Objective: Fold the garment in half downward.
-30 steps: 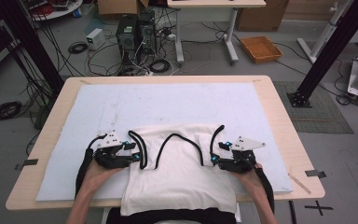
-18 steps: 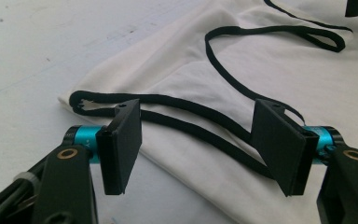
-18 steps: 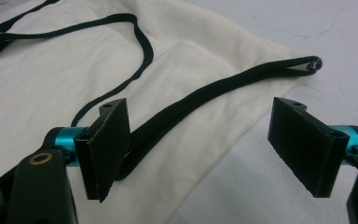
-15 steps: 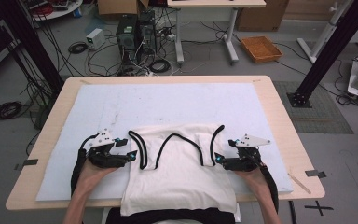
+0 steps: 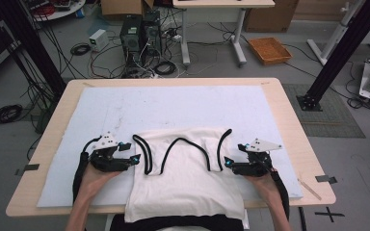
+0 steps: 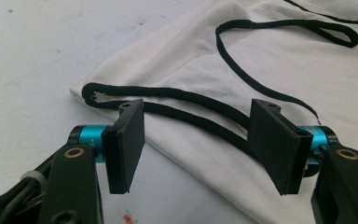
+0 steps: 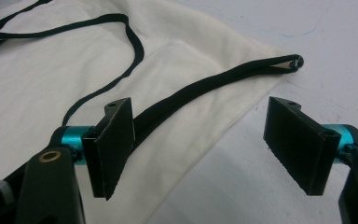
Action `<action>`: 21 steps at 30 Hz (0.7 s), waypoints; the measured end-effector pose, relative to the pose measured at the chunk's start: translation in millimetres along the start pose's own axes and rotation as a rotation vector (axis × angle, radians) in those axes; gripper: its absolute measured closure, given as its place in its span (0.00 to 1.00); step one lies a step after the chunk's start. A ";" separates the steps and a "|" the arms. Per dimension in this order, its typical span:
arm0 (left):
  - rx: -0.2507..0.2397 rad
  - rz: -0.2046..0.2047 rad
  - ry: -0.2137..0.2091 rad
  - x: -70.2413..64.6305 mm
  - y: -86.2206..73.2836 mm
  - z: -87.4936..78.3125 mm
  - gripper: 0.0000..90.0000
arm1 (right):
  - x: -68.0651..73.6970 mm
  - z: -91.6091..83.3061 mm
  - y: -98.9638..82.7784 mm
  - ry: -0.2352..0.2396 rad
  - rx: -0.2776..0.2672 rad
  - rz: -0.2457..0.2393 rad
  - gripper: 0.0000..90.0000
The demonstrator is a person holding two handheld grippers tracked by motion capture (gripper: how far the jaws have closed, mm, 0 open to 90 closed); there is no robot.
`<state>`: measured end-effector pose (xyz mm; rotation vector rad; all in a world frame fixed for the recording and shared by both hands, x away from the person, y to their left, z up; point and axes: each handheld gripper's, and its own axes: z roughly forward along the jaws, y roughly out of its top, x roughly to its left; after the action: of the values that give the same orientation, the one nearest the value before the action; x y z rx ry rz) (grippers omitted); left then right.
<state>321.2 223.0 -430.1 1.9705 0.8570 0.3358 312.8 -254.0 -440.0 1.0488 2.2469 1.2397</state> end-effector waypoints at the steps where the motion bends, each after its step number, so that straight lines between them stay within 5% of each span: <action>1: 0.012 -0.010 0.003 1.1 1.0 0.4 0.42 | -0.1 -0.6 -0.1 -0.002 -0.004 -0.002 0.27; 6: 0.027 -0.029 0.045 4.6 0.6 2.0 0.42 | -0.1 -1.1 -0.8 -0.008 0.002 -0.003 0.27; 21: 0.021 -0.032 0.071 4.0 5.2 -1.4 0.41 | -5.3 -3.7 -1.9 -0.018 0.000 0.006 0.27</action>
<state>325.6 224.9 -425.4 1.9719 0.9398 0.3817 313.1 -260.7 -439.8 1.0628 2.2313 1.2278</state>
